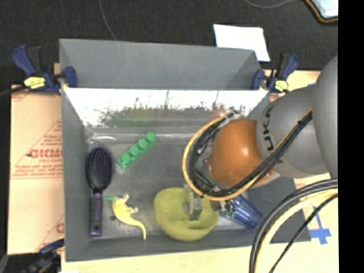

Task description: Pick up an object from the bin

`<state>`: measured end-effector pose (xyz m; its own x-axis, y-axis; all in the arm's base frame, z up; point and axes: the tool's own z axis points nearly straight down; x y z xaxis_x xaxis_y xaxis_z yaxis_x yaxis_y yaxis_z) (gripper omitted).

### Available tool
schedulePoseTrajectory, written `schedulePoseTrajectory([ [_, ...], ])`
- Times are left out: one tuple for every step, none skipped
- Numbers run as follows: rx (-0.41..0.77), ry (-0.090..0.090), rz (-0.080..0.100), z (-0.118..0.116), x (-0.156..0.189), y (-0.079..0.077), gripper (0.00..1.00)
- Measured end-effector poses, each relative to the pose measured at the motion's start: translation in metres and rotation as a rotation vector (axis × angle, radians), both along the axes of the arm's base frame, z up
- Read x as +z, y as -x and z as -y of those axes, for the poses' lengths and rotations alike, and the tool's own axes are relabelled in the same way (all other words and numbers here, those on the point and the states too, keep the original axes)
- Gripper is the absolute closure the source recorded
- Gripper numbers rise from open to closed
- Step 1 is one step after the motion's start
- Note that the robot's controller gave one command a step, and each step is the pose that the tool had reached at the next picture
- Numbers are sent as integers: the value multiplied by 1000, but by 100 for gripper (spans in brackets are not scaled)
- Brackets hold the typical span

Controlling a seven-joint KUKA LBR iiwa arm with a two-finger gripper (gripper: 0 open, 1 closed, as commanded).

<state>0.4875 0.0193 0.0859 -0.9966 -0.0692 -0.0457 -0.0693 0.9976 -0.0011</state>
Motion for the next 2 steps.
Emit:
schedulePoseTrajectory([
  [0, 0, 0, 0, 0, 0, 100],
  [234, 13, 11, 8, 67, -27, 100],
])
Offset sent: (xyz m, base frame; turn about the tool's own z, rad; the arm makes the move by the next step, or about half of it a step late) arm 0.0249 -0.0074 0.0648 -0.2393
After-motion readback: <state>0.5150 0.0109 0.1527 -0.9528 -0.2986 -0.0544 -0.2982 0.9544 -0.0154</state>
